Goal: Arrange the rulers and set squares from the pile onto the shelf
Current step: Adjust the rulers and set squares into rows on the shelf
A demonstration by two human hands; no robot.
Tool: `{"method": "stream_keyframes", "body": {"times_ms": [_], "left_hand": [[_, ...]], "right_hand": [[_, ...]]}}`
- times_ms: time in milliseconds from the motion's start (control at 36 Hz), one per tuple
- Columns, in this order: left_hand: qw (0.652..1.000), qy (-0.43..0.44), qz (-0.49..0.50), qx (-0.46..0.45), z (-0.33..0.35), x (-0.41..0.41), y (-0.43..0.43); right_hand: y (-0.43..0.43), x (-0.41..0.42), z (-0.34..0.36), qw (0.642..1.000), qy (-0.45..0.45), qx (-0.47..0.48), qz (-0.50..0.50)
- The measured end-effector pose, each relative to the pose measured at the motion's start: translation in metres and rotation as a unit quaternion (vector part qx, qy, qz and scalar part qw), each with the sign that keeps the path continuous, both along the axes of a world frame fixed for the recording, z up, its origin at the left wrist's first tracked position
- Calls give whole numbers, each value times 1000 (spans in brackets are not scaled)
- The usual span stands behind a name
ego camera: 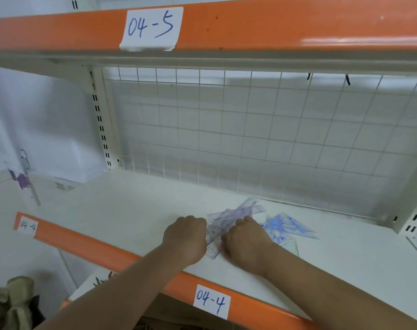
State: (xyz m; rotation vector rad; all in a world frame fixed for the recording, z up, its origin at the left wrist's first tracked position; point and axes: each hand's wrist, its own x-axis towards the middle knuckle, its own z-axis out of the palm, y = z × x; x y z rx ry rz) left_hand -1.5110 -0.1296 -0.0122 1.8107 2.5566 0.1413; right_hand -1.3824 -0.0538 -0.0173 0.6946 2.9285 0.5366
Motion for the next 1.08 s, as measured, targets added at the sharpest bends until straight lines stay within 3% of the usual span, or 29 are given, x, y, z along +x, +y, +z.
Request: {"method": "stream_keyframes", "body": {"times_ms": [139,306,444,583,778,1083], "left_hand": [[1000,2,-8,2,-1,1,-1],[1000,-8,-16,13,-3,2,-2],[999,-4,-27,19,-3,3,-3],[999,18,-29,19,-3,5,-3],[998,29,-48,17,-3,6,-5],[997,-44,-59,-11,-4,2,-2]], "right_hand": [[-5,6,11,999,36,-14,27],[-2,8,15,994,86,60,38],[-4,11,14,988,139,41,55],[-14,15,23,990,139,-6,35],[-13,19,22,987,138,-48,-69],[-8,23,17,981,142,-56,-121]]}}
